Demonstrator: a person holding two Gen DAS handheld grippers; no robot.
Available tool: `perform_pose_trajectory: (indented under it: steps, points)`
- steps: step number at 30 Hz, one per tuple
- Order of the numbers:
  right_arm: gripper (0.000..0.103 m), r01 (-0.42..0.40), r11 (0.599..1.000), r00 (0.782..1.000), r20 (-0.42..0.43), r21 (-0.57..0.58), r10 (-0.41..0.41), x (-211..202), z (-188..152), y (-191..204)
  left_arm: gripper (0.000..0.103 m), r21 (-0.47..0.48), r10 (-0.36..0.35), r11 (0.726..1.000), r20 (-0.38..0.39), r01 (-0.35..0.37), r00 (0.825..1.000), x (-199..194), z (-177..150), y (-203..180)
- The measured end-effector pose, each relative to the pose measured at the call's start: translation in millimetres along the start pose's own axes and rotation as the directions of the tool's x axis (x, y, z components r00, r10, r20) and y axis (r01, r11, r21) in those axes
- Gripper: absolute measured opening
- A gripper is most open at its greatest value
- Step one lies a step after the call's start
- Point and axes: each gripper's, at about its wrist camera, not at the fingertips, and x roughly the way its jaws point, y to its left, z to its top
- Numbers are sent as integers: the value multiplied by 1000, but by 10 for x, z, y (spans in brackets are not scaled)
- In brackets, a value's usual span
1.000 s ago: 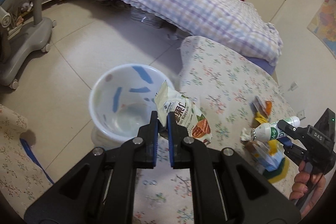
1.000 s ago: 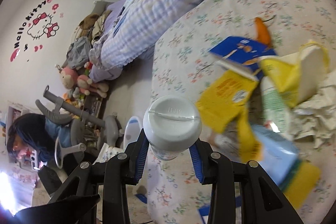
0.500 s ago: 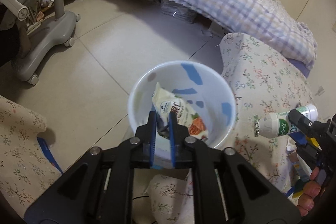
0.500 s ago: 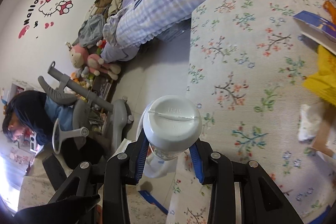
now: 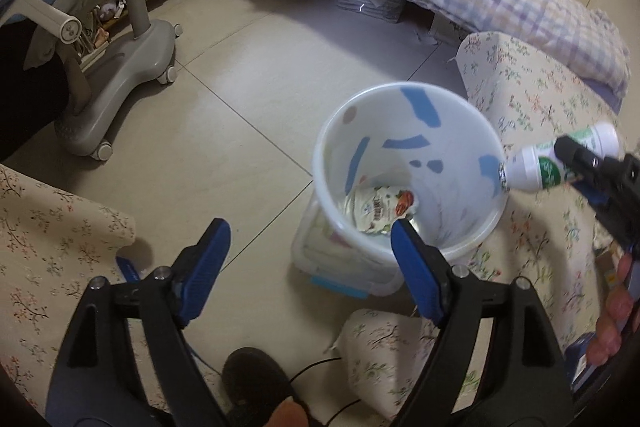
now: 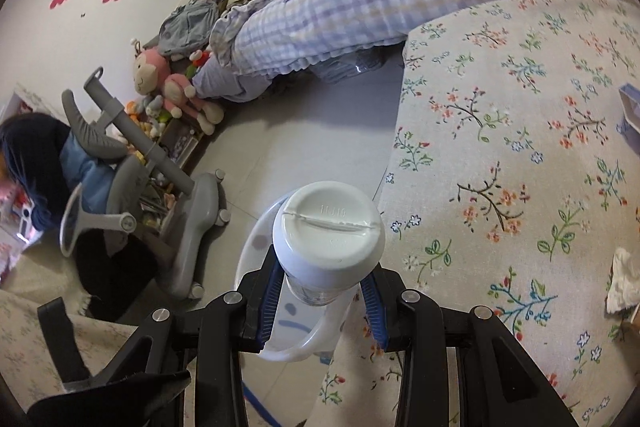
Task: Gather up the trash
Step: 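Lower the white bottle into the bin and open the right gripper, then grasp the yellow sponge with the right gripper while the left moves to the blue box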
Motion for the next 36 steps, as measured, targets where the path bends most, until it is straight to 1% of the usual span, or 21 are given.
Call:
perform_pose_trajectory:
  steps: [3,4,5,6,7,10,12,16,18,19,21,23,26,29,32,36]
  points:
    - [40,-7,999,1000,-7,-32,7,60,-16,57,84,8,-2,1000,1,2,1000,-33,-3,-2]
    - [45,-25,999,1000,-4,-34,25,62,-18,63,84,14,-5,1000,4,5,1000,-49,-2,-14]
    - [53,-36,999,999,-4,-35,36,52,-14,65,86,22,-5,1000,8,5,1000,-67,-4,-28]
    - [71,-34,999,999,-4,-35,34,43,-14,75,88,32,-3,999,15,3,1000,-86,-9,-45]
    - [75,-29,999,1000,2,-38,29,17,-9,82,88,40,-1,999,19,1,1000,-93,-9,-61]
    - [75,1,997,1000,22,-71,1,-100,17,104,89,53,-1,999,30,-1,1000,-124,-15,-84]
    - [75,22,997,999,37,-80,-19,-208,29,94,90,50,-14,999,32,12,999,-148,-17,-88]
    - [79,70,994,997,52,-85,-65,-454,29,0,91,54,-47,998,35,45,998,-222,-44,-132]
    - [80,109,989,993,57,-100,-104,-604,26,-54,95,59,-62,996,36,60,997,-260,-62,-171]
    - [83,121,987,992,60,-106,-115,-657,23,-64,96,61,-76,995,38,74,996,-288,-75,-198]
    - [86,154,980,987,70,-129,-146,-831,8,-104,98,68,-98,993,41,95,994,-337,-93,-250]
    - [86,179,972,982,78,-150,-169,-973,-4,-139,98,79,-116,991,46,112,992,-390,-112,-307]
    - [89,219,959,975,88,-178,-206,-1201,-36,-238,98,97,-136,987,52,131,989,-448,-132,-385]
    - [96,254,949,966,95,-187,-240,-1406,-77,-370,99,120,-148,983,55,141,987,-488,-157,-462]
    - [96,280,942,959,90,-183,-268,-1603,-118,-537,99,137,-166,978,56,157,985,-524,-181,-531]
    - [96,329,925,944,95,-187,-317,-1859,-212,-746,100,152,-199,970,47,190,979,-571,-238,-632]
